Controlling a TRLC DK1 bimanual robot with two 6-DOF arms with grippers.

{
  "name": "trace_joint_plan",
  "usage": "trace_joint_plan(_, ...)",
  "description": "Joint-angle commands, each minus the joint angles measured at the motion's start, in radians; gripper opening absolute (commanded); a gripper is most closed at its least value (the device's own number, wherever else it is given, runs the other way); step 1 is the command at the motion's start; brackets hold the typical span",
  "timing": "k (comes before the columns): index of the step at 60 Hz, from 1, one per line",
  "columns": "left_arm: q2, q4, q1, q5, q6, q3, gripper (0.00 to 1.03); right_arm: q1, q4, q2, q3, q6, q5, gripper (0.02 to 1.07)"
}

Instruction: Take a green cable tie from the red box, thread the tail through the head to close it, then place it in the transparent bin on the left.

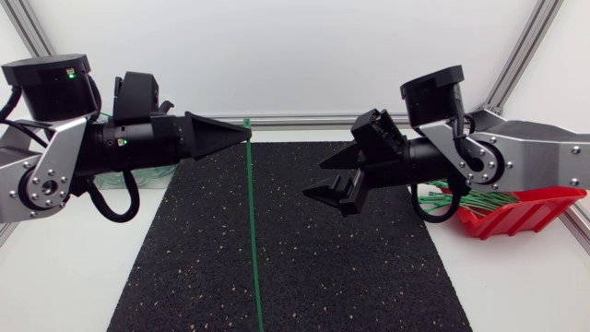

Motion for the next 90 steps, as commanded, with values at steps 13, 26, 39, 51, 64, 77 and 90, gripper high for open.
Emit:
trace_joint_plan(13,0.132,-0.176,0.044,0.111,0.088,0.164,0.04,0.035,-0.039,0.104,0.063,-0.149,0.227,1.04)
trace_joint_plan(26,0.191,-0.208,0.050,0.140,0.088,0.207,0.04,0.112,0.199,0.042,-0.064,-0.370,0.345,1.04)
trace_joint_plan(39,0.230,-0.309,0.064,0.175,0.086,0.269,0.04,0.113,0.648,0.012,-0.241,-0.783,0.328,1.04)
trace_joint_plan(51,0.262,-0.343,0.077,0.210,0.085,0.285,0.04,0.130,0.703,-0.019,-0.262,-1.000,0.312,1.04)
trace_joint_plan(64,0.297,-0.292,0.082,0.236,0.086,0.267,0.04,0.214,0.797,-0.048,-0.308,-1.192,0.302,1.04)
trace_joint_plan(77,0.336,-0.288,0.091,0.282,0.069,0.276,0.04,0.259,0.803,-0.047,-0.343,-1.387,0.192,1.03)
trace_joint_plan(90,0.336,-0.288,0.084,0.282,0.057,0.275,0.04,0.377,0.875,-0.018,-0.388,-1.441,0.163,1.03)
